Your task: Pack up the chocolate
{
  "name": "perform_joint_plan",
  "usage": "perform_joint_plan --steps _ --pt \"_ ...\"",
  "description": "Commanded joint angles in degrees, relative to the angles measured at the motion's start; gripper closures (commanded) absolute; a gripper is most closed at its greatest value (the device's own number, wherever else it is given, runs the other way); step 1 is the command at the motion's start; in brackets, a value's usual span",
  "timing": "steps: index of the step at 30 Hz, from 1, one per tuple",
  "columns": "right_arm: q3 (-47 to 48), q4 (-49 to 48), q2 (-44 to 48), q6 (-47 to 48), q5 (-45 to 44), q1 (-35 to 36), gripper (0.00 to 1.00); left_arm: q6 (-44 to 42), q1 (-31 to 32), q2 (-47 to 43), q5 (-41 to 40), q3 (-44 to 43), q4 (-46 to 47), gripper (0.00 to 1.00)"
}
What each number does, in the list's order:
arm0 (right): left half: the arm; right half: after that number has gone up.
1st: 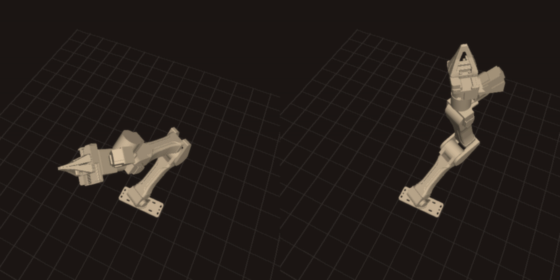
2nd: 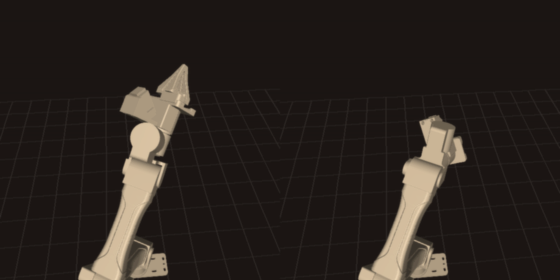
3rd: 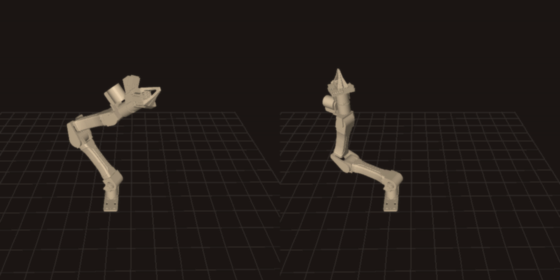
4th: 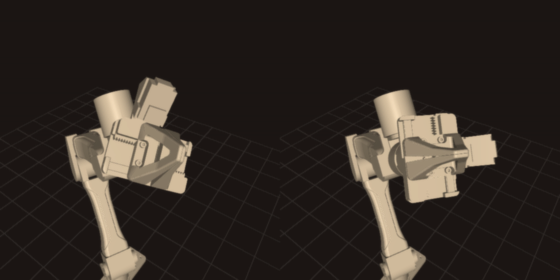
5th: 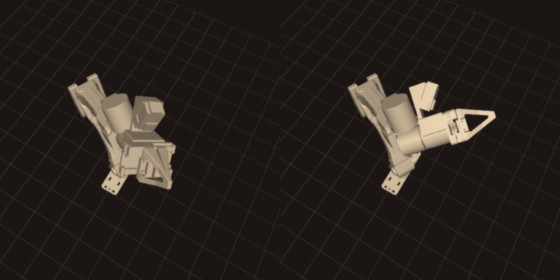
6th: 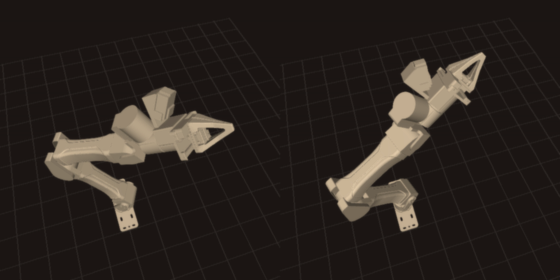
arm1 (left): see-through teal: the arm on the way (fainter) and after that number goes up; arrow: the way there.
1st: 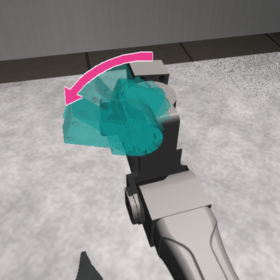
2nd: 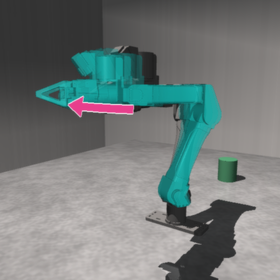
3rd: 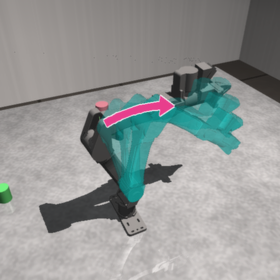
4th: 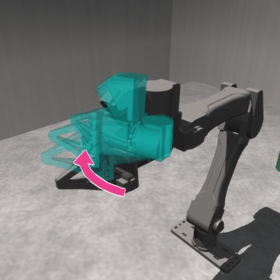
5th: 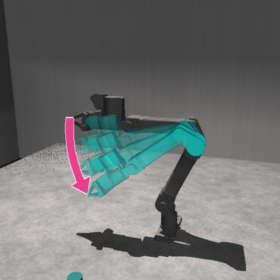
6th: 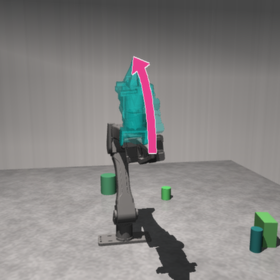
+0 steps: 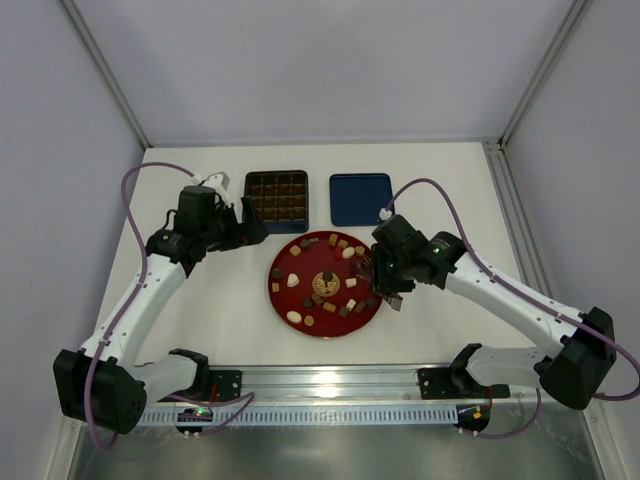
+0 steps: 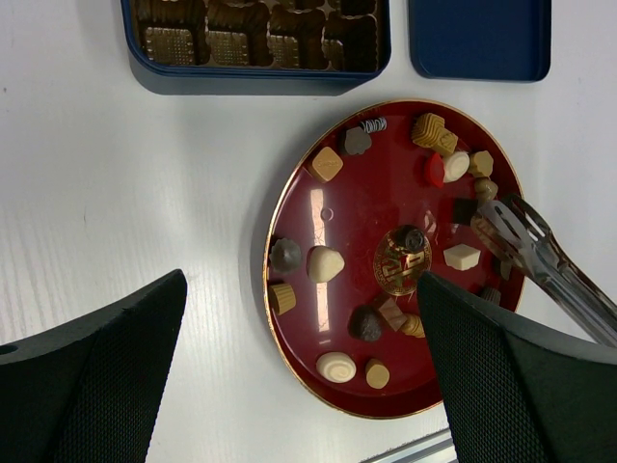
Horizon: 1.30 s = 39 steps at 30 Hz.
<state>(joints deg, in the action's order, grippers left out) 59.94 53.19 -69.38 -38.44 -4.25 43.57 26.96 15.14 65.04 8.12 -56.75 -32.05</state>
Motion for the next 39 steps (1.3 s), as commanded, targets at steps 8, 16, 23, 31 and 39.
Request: perform_joint_plan --steps 8,16,23,31,39 --pt "0.4 -3.7 -2.9 -0.9 -0.8 0.9 0.62 -0.3 0.0 -0.9 0.1 -0.2 -0.1 0.00" --pt "1.1 -2.7 -3.6 -0.6 -2.7 1.0 0.74 -0.3 0.0 -1.1 0.1 -0.2 -0.1 0.00" --pt "5.8 0.0 -3.5 0.8 -4.3 1.0 0.83 -0.3 0.0 -1.1 0.1 -0.3 -0.1 0.00" --pt "16.2 1.6 -6.4 4.0 -5.5 1.0 0.83 -0.2 0.0 -1.5 -0.2 -0.3 -0.1 0.00" --pt "36.5 -2.1 -20.5 11.4 -7.8 0.7 0.83 -0.3 -0.1 -2.7 -3.3 -0.5 -0.1 0.00"
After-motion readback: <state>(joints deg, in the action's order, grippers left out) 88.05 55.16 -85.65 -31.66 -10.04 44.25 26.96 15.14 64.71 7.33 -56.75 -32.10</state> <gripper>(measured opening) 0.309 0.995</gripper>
